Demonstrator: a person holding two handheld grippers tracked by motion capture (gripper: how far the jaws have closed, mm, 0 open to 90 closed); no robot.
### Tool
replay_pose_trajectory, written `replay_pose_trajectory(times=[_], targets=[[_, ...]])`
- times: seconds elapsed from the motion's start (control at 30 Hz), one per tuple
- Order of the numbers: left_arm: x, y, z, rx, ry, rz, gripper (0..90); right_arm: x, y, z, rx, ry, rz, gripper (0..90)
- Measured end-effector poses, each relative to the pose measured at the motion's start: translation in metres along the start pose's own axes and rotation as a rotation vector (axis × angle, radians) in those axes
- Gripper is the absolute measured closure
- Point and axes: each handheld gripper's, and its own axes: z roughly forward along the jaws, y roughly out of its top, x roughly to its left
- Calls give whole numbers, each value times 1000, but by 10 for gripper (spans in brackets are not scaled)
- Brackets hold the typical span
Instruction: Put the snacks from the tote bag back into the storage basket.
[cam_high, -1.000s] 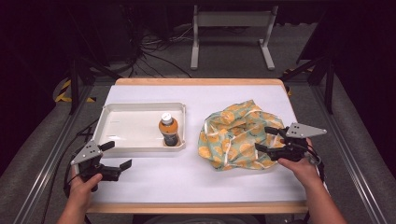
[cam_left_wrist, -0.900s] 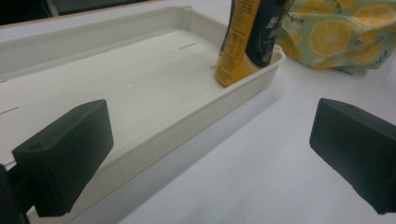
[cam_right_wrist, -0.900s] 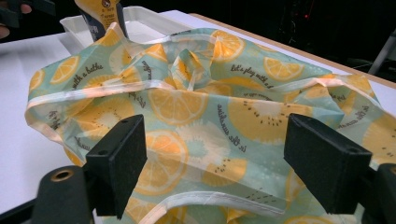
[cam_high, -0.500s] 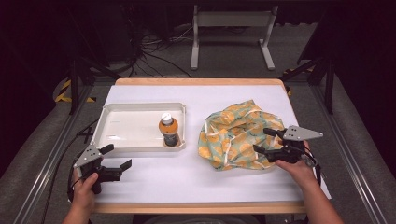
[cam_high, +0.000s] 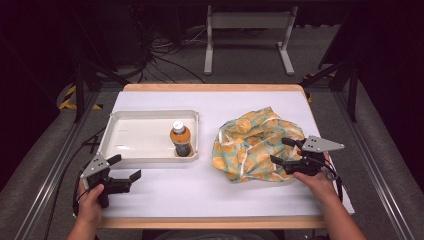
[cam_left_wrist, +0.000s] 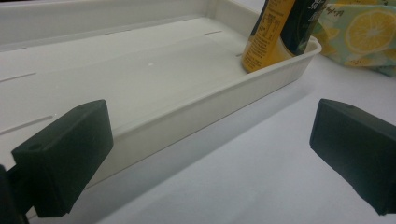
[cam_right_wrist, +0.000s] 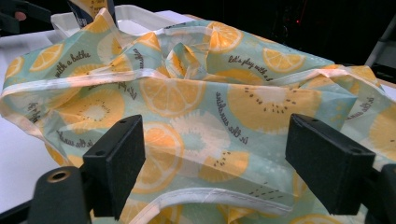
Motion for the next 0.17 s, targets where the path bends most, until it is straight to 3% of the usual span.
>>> replay_pose_trajectory(times=[0.17], targets=[[-1,0,0,4,17,15,0,0,0,-1,0,-3,1,204]])
